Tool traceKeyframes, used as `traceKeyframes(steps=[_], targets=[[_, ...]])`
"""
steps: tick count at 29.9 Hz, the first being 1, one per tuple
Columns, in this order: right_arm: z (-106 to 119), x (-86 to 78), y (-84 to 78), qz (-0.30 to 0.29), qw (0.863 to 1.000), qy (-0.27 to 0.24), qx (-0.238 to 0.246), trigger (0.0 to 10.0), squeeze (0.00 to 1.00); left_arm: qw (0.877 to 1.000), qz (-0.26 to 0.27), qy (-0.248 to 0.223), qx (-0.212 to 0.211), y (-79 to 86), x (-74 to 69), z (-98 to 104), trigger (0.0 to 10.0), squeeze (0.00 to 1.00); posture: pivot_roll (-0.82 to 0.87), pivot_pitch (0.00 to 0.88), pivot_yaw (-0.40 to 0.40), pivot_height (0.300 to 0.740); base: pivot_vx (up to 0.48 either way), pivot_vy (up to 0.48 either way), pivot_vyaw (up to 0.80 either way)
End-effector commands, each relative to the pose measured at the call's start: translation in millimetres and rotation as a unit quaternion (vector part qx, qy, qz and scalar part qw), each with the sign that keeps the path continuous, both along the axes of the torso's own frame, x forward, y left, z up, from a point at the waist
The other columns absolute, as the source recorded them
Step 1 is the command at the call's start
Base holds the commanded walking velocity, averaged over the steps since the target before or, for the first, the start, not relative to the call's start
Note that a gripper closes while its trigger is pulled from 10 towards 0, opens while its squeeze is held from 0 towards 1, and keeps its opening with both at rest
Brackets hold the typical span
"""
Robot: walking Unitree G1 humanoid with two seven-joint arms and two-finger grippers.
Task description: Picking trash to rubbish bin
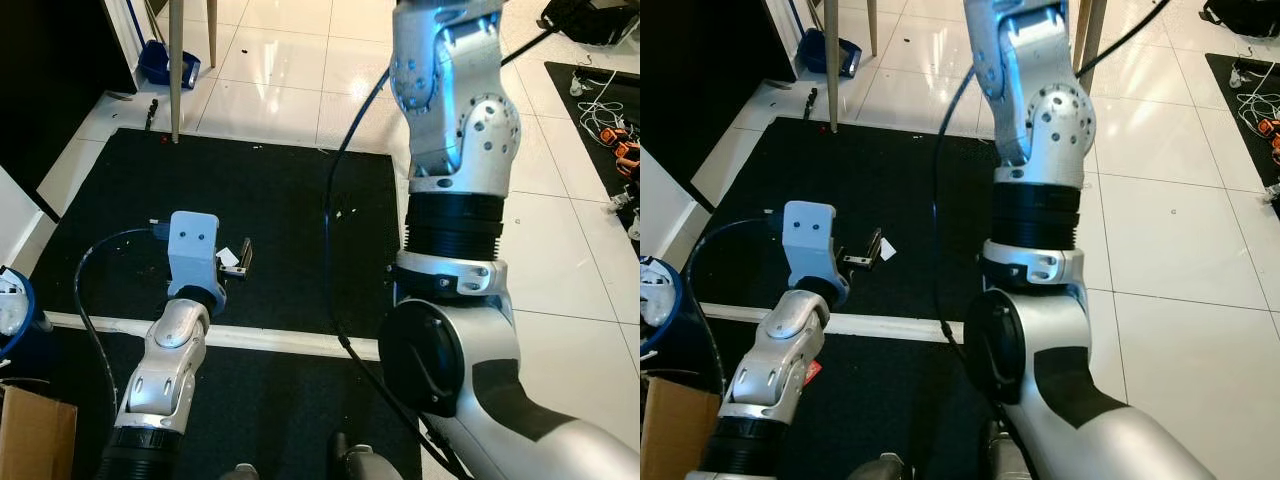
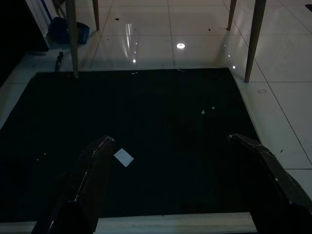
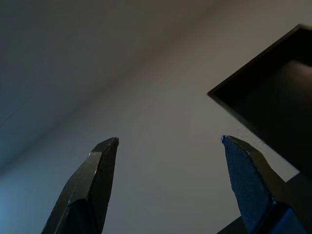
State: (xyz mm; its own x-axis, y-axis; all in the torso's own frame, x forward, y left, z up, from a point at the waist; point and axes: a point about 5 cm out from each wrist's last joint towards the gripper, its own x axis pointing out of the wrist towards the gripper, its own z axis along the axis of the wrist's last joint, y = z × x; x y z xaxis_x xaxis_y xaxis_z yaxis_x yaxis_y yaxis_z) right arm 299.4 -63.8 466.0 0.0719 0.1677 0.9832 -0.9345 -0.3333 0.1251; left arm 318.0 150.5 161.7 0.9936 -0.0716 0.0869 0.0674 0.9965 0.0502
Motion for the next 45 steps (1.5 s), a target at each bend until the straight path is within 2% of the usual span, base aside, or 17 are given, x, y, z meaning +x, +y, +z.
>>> traceKeyframes(steps=[1, 7, 16, 21, 28, 39, 44, 45], targets=[[0.5, -2.2, -2.2, -0.007, 1.000, -0.008, 0.001, 10.0, 0.00, 1.000, 0.000, 0.016, -0.002, -1.0, -3.6, -7.9, 10.0, 0.00, 0.03, 0.293, -0.030, 0.740, 0.000, 0.000, 0.00], [4.9, -17.7, -7.2, -0.031, 0.997, -0.068, -0.012, 10.0, 0.00, 1.000, 0.000, 0.016, -0.002, -0.9, -2.8, -7.6, 10.0, 0.00, 0.03, 0.293, -0.027, 0.740, 0.000, 0.000, 0.00], [0.9, -11.0, -8.0, -0.039, 0.997, -0.061, -0.007, 10.0, 0.00, 1.000, 0.000, 0.016, -0.002, -0.6, -2.5, -7.2, 10.0, 0.00, 0.03, 0.294, -0.026, 0.740, 0.000, 0.000, 0.00], [-2.0, -12.8, -8.0, -0.037, 0.997, -0.069, -0.006, 10.0, 0.00, 1.000, -0.001, 0.016, -0.002, -0.7, -2.8, -7.5, 10.0, 0.00, 0.03, 0.293, -0.025, 0.740, 0.000, 0.000, 0.00], [-15.2, -8.2, -6.1, -0.066, 0.995, -0.073, -0.029, 10.0, 0.00, 1.000, -0.003, 0.015, -0.002, -1.6, -2.3, -7.0, 10.0, 0.00, 0.03, 0.293, -0.024, 0.740, 0.000, 0.000, 0.00], [-24.9, -11.3, -6.4, -0.069, 0.993, -0.089, -0.030, 10.0, 0.00, 1.000, -0.002, 0.014, -0.002, -1.2, -2.3, -6.3, 10.0, 0.00, 0.03, 0.292, -0.025, 0.740, 0.000, 0.000, 0.00], [-33.6, -11.7, -6.9, -0.112, 0.985, -0.114, -0.060, 10.0, 0.00, 1.000, -0.004, 0.014, -0.002, -1.7, -2.4, -6.8, 10.0, 0.00, 0.03, 0.285, -0.024, 0.740, 0.000, 0.000, 0.00], [-40.9, -8.6, -7.6, -0.145, 0.980, -0.114, -0.080, 10.0, 0.00, 1.000, -0.004, 0.014, -0.002, -1.4, -2.4, -7.1, 10.0, 0.00, 0.03, 0.278, -0.026, 0.740, 0.000, 0.000, 0.00]])
